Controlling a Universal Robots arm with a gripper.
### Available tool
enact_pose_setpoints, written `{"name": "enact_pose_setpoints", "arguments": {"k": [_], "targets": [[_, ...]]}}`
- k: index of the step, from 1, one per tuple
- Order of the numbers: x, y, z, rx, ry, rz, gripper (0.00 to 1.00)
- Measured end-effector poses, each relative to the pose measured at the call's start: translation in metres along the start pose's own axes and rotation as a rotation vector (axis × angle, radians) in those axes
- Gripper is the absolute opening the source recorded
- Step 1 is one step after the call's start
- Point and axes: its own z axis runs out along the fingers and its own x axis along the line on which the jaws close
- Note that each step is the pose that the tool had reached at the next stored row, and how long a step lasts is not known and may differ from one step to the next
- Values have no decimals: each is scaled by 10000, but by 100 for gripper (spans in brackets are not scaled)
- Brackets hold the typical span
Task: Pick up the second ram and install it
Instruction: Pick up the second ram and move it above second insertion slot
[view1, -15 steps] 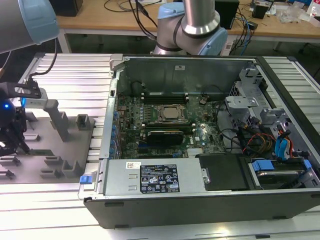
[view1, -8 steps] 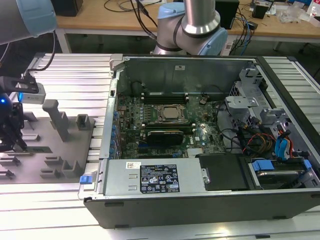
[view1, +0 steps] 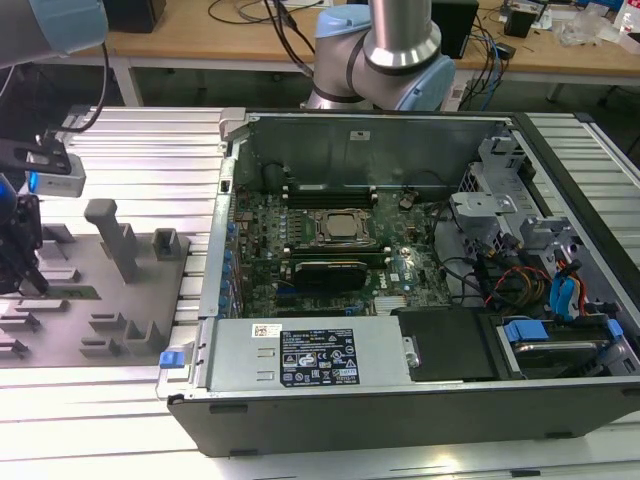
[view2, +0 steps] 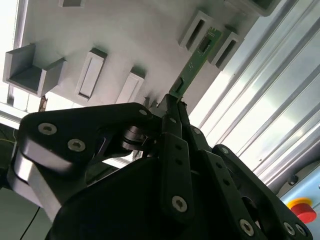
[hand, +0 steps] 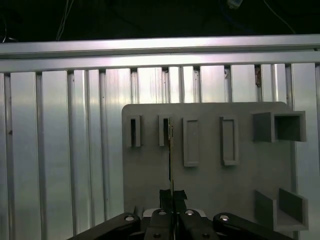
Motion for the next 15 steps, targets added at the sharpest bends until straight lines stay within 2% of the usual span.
{"name": "enact_pose_setpoints", "arguments": {"k": [4, 15], "targets": [[0, 1, -38, 0, 0, 0, 13], [-3, 5, -207, 0, -1, 0, 13]]}}
